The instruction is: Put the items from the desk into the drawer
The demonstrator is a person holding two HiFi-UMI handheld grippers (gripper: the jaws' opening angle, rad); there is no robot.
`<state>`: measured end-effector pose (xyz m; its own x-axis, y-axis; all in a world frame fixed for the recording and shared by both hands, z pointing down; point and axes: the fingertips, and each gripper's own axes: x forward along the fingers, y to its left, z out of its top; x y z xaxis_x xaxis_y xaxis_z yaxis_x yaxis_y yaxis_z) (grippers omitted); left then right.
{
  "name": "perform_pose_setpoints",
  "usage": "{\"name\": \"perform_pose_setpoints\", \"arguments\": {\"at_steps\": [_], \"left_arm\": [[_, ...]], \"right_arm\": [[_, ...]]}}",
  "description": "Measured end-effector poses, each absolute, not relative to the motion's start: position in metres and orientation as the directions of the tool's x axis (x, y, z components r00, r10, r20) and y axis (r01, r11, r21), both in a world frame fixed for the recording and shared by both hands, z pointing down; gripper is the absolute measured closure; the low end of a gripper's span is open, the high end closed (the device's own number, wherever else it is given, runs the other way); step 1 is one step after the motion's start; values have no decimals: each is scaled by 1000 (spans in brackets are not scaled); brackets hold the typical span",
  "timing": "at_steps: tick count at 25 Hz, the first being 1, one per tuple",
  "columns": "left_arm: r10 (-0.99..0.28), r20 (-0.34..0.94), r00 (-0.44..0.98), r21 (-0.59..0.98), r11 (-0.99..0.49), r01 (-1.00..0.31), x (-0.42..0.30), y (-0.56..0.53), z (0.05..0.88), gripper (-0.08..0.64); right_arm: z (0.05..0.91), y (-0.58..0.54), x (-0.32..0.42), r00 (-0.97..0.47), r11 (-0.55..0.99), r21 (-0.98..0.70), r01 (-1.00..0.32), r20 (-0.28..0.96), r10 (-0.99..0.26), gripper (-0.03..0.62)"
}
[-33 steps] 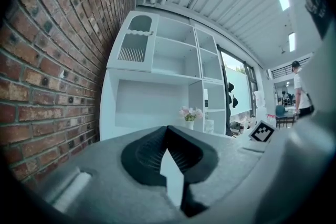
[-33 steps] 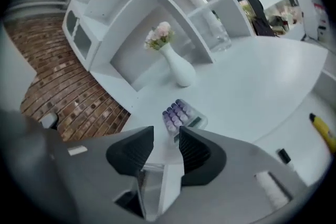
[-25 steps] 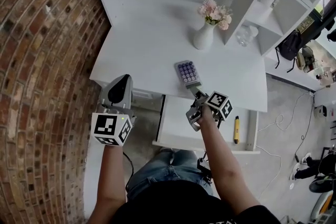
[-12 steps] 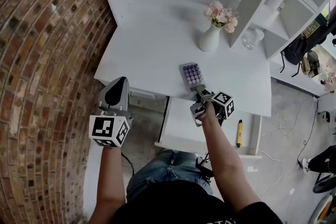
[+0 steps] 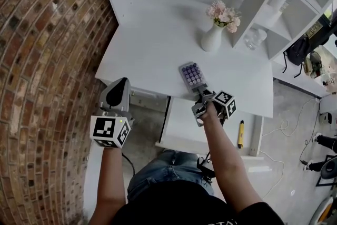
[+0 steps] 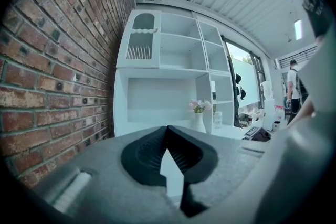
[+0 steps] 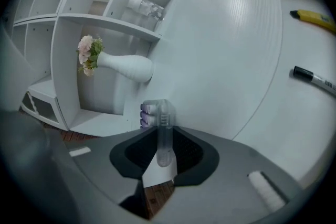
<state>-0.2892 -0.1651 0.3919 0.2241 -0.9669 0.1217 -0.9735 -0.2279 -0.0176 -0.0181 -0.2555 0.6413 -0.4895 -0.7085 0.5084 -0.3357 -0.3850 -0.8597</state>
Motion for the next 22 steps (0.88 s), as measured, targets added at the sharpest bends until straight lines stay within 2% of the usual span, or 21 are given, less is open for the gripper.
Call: {"name": "perform_pose_setpoints", "arguments": {"at_steps": [6, 13, 22], "left_arm": [[-959, 110, 261, -12, -264, -964, -274, -170, 388, 561], [-943, 95, 319, -4, -321, -947, -242, -178, 376, 561], [-930, 59, 362, 16, -362, -932, -199, -183, 359, 561]], "right_arm": [[627, -248, -17, -513, -344, -873, -345, 482, -710, 492], [592, -234, -5, -544, -290, -916, -275, 398, -739, 492], [547, -213, 21, -576, -220, -942, -251, 329, -748, 492]]}}
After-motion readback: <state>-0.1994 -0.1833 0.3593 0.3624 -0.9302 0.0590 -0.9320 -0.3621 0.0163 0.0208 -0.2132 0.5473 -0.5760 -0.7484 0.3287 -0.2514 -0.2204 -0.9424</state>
